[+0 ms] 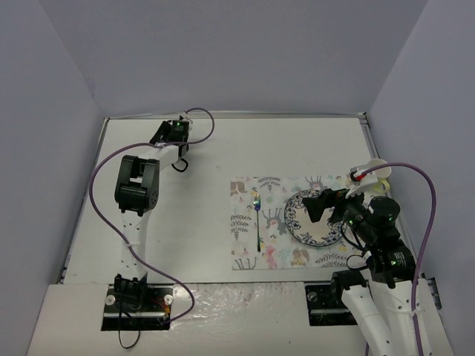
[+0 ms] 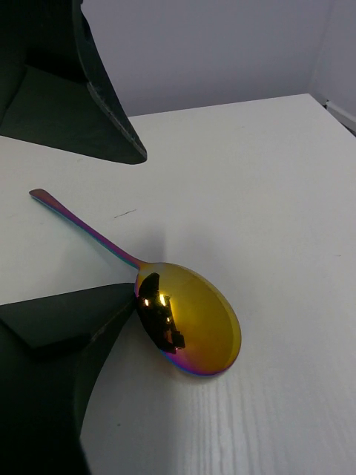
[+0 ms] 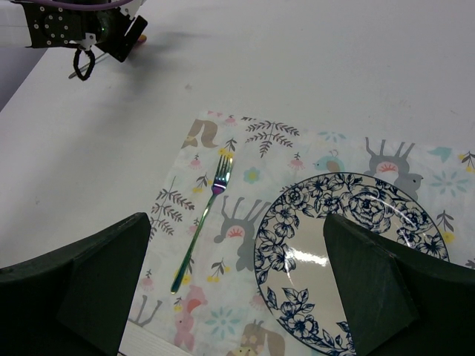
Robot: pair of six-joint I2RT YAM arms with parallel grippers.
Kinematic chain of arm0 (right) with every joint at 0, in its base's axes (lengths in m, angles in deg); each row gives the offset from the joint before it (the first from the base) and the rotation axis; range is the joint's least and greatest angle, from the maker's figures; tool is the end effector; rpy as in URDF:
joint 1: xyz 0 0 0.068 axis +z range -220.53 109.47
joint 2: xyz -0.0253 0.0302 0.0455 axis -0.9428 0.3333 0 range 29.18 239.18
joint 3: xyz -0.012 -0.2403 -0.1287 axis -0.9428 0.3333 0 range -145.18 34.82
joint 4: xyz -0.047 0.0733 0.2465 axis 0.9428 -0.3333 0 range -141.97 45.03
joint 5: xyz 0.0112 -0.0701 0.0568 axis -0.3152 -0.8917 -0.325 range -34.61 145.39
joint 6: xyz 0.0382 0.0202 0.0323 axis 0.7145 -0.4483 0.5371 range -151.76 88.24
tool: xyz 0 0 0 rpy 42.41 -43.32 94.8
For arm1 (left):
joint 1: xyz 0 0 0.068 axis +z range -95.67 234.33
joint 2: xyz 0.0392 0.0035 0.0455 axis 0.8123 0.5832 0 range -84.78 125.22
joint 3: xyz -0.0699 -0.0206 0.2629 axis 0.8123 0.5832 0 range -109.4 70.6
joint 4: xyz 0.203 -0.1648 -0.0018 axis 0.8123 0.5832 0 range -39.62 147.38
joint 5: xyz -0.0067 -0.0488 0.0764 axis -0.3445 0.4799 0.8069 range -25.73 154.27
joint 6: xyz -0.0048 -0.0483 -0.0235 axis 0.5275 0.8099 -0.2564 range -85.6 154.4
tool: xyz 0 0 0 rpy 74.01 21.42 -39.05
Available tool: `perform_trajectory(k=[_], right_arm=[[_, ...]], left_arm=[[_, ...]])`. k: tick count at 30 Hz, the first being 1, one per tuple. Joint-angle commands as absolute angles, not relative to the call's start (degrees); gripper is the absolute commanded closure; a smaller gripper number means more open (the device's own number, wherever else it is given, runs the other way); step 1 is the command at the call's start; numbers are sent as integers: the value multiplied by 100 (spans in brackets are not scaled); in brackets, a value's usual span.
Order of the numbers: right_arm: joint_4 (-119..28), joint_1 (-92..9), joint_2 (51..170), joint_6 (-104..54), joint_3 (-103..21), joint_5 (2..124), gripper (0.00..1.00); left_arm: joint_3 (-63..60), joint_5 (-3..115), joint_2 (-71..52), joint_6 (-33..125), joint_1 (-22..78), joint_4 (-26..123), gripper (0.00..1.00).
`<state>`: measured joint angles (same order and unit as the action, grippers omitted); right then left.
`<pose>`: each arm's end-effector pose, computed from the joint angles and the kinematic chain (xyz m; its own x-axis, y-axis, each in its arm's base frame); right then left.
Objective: Set the dinner table for one person
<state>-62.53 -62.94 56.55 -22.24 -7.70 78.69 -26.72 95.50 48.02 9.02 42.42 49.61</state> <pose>0.1101 0.0288 0.3524 -0.1261 0.1366 -0.9826 -0.4991 0.8473 0.1818 0.5123 -0.0891 0.1545 -0.6065 0.5023 -0.6163 0.0212 0.7851 0.6190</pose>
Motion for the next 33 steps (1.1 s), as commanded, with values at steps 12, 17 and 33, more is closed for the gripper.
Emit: perform_trajectory(k=[12,17,33], right_arm=[[-5885,-6253,5748,-2218,-763,7745,0],[-5885,-6253,5723,-2210,-744,7728,0],[-5873,-6253,5800,-2166,-809,7730,0]], left_arm=[[-3691,9368,5196,645,4228,5411,74],[-3705,9336,5197,655,4239,5424,89],[-3116,8553,3749,2222,4246,5908,100]])
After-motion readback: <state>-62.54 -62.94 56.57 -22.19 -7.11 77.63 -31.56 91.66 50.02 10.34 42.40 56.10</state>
